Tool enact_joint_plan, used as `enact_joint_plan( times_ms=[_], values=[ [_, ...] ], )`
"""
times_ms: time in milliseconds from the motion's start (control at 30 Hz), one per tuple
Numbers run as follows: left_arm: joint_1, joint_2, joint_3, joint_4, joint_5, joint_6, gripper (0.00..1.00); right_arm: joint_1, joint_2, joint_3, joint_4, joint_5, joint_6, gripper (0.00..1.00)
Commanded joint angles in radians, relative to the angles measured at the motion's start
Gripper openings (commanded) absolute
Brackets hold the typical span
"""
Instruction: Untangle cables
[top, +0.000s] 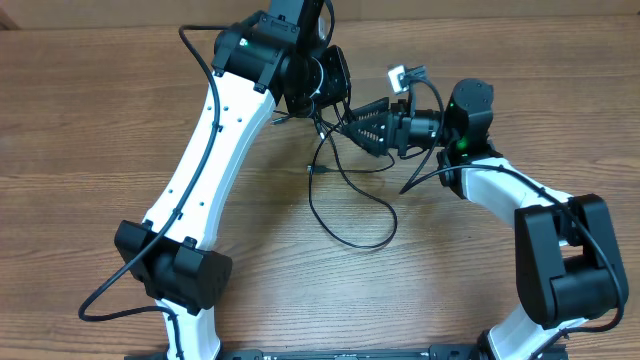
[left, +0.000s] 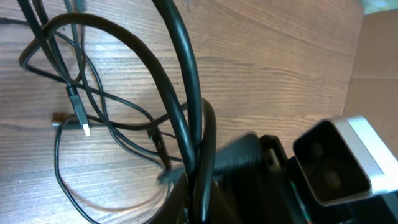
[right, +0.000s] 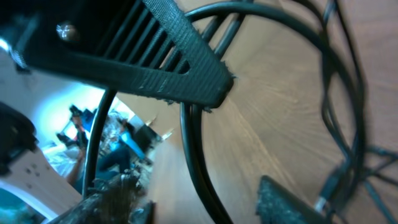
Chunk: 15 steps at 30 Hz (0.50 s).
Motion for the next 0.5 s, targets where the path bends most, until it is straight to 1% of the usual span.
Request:
enact_joint_plan(
  times_ms=[0,33,133,233,333,467],
  values=[
    [-0.016,-0.005,0.0,-0.003,-0.007,0.001,0.04,0.001,-0.02,0.012,0.003,0.04,-0.033,0.36],
    [-0.016,-0.005,0.0,-0.005,-0.007,0.001,0.04,-0.001,-0.02,0.012,0.002,0.046,-0.038,0.34],
    [-0.014,-0.005,0.0,-0.005,-0.008,0.007,0.04,-0.006,-0.02,0.012,0.002,0.046,-0.045,0.35],
    [-0.006,-0.005,0.0,-0.005,-0.008,0.013,0.04,-0.006,-0.02,0.012,0.003,0.046,-0.045,0.48],
    [0.005,-0.005,0.0,-0.006,-0.01,0.027,0.04,-0.006,-0.02,0.012,0.003,0.045,-0.045,0.51],
    [0.035,-0.005,0.0,-0.024,-0.008,0.027,0.04,-0.006,-0.02,0.012,0.002,0.045,-0.045,0.51]
  ],
)
